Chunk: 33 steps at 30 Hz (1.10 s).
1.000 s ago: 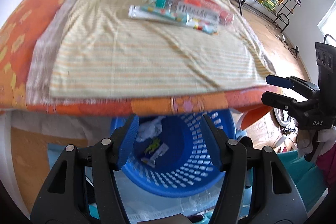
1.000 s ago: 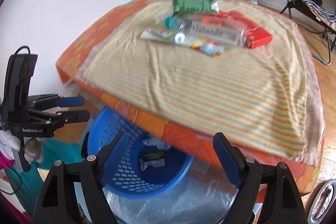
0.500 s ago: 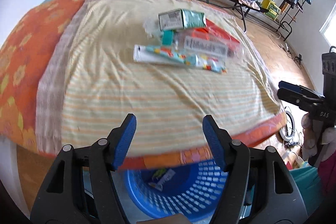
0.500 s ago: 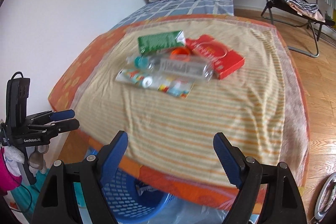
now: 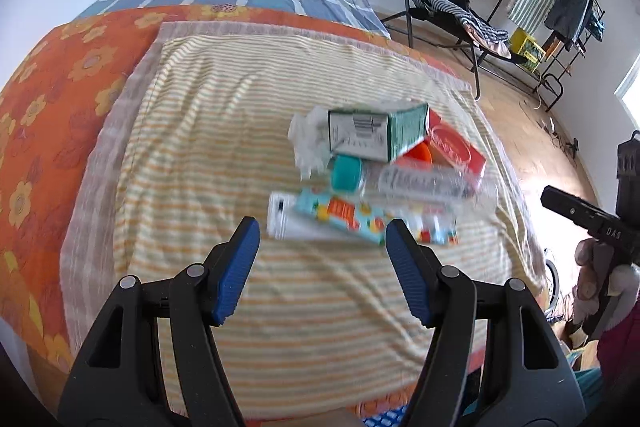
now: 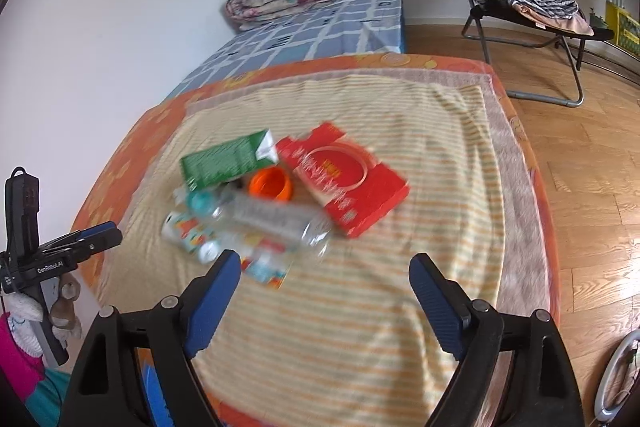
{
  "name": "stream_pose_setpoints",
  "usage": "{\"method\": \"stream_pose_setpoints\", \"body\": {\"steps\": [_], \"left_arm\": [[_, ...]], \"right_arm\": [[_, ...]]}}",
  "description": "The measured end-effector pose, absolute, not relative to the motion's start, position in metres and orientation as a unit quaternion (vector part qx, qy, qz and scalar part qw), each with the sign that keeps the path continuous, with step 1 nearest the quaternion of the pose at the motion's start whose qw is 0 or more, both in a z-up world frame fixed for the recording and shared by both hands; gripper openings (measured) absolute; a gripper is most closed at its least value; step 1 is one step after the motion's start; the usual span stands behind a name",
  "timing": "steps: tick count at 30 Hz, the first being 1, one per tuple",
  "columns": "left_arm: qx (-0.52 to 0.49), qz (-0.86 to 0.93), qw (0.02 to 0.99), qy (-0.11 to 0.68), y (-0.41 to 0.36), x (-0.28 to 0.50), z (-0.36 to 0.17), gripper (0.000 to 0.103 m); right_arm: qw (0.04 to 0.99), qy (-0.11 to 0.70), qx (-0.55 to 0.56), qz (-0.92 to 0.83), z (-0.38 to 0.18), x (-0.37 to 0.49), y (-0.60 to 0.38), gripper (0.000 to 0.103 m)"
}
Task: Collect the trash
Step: 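Raise both open grippers from the basket back over the bed, then grasp the clear plastic bottle with the right gripper while the left reaches the milk carton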
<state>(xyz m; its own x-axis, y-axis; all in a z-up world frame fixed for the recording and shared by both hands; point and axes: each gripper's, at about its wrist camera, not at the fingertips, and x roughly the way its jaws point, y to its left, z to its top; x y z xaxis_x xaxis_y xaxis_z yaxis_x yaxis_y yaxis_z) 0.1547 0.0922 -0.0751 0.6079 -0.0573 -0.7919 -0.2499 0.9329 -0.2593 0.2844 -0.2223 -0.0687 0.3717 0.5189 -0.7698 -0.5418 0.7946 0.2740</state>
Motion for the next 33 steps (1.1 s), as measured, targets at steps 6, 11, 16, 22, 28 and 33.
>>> {"method": "stream_pose_setpoints", "body": {"steps": [6,11,16,22,28,33], "left_arm": [[-0.138,0.029,0.891,0.431,0.082,0.187,-0.069,0.068],[-0.050,-0.002,0.899,0.435,0.048,0.208,-0.072,0.076],[0.048,-0.011,0.903,0.426,0.020,0.223,-0.079,0.078],[0.135,-0.009,0.899,0.416,0.005,0.238,-0.095,0.078],[0.148,0.001,0.900,0.410,0.011,0.249,-0.106,0.078],[0.137,-0.005,0.903,0.408,0.019,0.256,-0.106,0.077]], "right_arm": [[0.804,0.505,0.040,0.312,-0.091,0.311,-0.220,0.088],[0.769,0.555,0.121,0.293,-0.119,0.326,-0.226,0.088],[0.737,0.585,0.173,0.292,-0.139,0.329,-0.218,0.088],[0.718,0.599,0.190,0.299,-0.151,0.327,-0.199,0.088],[0.704,0.610,0.221,0.289,-0.163,0.335,-0.188,0.088],[0.692,0.616,0.242,0.286,-0.172,0.340,-0.182,0.088]]}}
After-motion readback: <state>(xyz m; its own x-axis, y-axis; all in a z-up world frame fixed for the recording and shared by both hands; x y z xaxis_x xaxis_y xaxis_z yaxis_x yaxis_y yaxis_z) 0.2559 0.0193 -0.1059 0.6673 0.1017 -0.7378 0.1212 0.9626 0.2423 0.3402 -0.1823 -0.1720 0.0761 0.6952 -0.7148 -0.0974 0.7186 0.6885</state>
